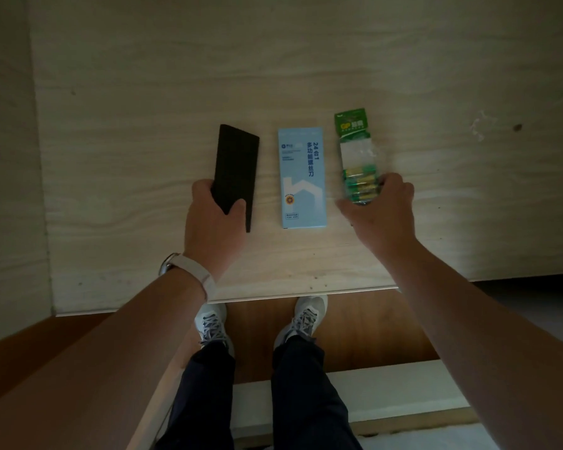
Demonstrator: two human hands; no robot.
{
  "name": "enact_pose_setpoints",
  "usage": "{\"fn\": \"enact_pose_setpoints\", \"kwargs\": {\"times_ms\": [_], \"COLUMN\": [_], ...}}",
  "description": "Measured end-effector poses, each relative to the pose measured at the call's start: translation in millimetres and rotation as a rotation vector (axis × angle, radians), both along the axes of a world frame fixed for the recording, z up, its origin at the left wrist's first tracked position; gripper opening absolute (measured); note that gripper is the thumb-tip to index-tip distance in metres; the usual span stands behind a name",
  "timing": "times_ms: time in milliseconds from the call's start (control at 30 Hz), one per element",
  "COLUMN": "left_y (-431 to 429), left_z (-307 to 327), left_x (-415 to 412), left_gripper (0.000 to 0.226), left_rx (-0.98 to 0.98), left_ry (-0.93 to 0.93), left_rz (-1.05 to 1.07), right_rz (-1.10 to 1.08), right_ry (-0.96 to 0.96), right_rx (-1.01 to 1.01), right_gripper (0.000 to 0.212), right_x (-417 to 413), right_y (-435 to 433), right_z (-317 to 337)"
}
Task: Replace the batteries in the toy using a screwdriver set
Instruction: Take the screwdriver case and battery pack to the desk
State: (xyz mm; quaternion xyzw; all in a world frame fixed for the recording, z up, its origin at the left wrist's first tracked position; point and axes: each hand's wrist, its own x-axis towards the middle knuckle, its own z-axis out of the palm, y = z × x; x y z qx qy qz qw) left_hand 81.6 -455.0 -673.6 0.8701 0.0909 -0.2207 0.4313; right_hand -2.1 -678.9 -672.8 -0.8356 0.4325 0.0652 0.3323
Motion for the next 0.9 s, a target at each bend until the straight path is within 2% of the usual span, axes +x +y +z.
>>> {"fn": "enact_pose_setpoints", "kwargs": {"times_ms": [133, 333, 667, 800, 900], "left_y": [3, 4, 13, 17, 22], "left_z": [-1, 0, 3, 6, 4], "left_x": [-5, -9, -9, -10, -13], "left_gripper": [0.029, 0.028, 0.028, 0.028, 0.026], "left_rx": [-0.144, -0.297, -0.405, -0.419, -0.431], "left_ry": [0.085, 0.135, 0.140, 0.160, 0.150], "left_rz": [0.097, 0.156, 0.129, 0.138, 0.129], "right_rz": [-0.049, -0.071, -0.051, -0.055, -0.002], "right_ry": [-0.072, -0.067, -0.156, -0.220, -0.200], "right_rx": [0.112, 0.199, 0.239, 0.310, 0.355], "right_gripper": [0.046, 0.025, 0.019, 0.019, 0.018], "right_x": [-2, -2, 2, 9, 15], "right_y": [-5, -9, 6, 23, 37], "right_z": [2, 4, 17, 24, 24]}}
